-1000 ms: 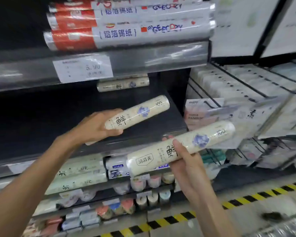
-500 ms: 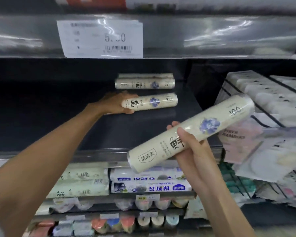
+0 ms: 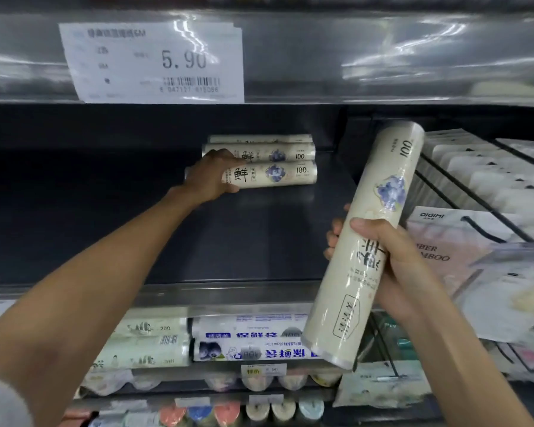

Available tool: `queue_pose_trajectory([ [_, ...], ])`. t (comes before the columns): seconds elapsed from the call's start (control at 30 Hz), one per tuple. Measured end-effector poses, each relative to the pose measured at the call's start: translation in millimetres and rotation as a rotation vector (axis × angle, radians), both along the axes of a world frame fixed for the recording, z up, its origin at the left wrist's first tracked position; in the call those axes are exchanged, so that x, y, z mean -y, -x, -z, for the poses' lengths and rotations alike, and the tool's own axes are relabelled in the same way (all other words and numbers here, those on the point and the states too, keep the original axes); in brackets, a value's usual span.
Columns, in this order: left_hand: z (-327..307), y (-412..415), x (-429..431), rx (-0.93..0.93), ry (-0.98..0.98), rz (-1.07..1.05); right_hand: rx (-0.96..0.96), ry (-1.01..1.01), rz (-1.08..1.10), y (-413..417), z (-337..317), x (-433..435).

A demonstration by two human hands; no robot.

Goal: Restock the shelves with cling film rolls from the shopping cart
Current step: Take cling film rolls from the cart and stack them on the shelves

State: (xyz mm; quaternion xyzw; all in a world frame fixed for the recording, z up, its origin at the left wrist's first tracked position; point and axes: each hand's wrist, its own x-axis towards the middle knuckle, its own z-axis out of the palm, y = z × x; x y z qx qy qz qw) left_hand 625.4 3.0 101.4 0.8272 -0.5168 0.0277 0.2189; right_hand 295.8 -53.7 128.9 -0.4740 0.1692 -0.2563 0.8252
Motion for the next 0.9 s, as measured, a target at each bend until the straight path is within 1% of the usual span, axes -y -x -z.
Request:
queue_pose_trajectory([
  [0.13,2,5,23,0.000,0.084,-0.041,0.006,0.000,0.016,2,-3,3],
  [0.3,2,4,30,0.077,0.090,-0.097,0.034,-0.007,0.024,3,-1,4],
  [0.4,-3,-4,29,-0.003,0.064,-0.036,0.045,-0.010,0.032,4,0,5],
  [0.47,-6,-9,29,-0.015,0.052,-0.015,0.056,-0.011,0.039,3,0,5],
  [0.67,1,-5,33,-0.014,0.179,-0.077,0.069,-0.027,0.062,0,-2,4],
  [0.73,2,-5,34,0.014,0.190,-0.095,0.069,-0.023,0.072,0,-1,5],
  [0.9,4,-4,37,0.001,0.212,-0.132,0.073,-0.021,0.095,-1,2,5],
])
